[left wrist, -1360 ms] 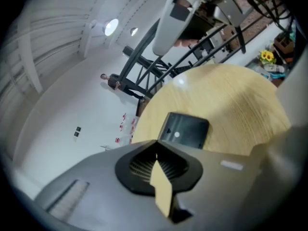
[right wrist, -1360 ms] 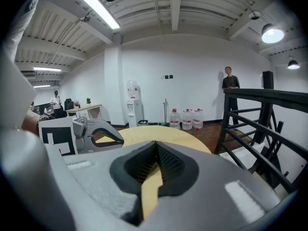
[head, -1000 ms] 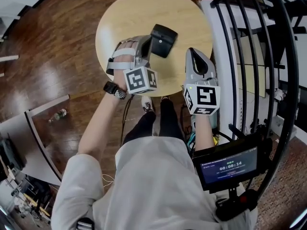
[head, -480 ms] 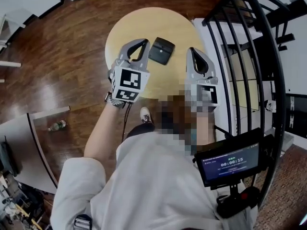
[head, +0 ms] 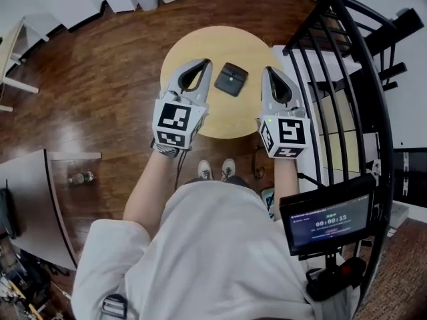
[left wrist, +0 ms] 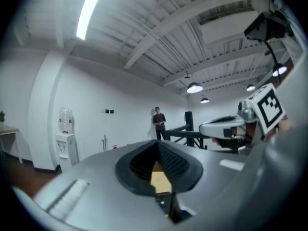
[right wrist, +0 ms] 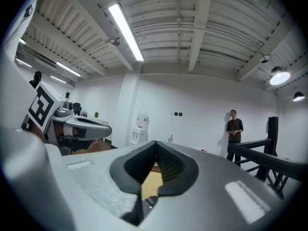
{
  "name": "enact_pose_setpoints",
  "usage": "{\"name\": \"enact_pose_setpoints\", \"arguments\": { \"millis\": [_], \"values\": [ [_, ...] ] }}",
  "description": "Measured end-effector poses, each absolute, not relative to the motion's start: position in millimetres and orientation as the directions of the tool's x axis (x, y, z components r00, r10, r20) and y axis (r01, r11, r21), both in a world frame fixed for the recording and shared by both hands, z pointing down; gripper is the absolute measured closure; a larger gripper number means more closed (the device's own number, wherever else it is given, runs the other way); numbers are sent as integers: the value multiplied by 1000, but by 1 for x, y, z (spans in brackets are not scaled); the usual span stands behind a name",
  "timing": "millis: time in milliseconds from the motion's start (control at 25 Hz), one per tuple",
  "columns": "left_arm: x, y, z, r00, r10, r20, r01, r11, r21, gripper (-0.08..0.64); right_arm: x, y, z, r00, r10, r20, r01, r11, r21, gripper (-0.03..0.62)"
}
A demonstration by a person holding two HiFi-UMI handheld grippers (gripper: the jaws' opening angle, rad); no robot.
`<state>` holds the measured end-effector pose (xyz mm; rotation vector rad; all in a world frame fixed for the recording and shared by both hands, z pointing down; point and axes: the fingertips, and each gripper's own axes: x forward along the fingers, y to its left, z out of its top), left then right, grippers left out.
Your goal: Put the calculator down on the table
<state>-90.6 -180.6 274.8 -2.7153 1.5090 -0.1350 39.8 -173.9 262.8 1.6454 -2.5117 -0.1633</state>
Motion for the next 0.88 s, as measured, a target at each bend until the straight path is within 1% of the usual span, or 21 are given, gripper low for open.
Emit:
{"name": "enact_pose_setpoints", "arguments": {
  "millis": [240, 440, 640, 880],
  "values": [
    [-100, -167, 263, 503, -864, -1, -864, -502, -35, 553, 32, -165, 247, -428, -904, 23, -888, 425, 173, 589],
    [-96, -164, 258, 495, -868, -23, -869, -495, -19, 553, 35, -162, 238, -447, -894, 5, -878, 440, 186, 590],
    [-106, -154, 256, 505, -861, -50, -863, -504, -31, 553, 27, -153, 238, -432, -902, -9, -885, 422, 195, 589],
    [-115, -150, 255, 527, -849, -40, -850, -525, -45, 553, 24, -145, 241, -397, -918, 8, -902, 392, 182, 589]
  ]
}}
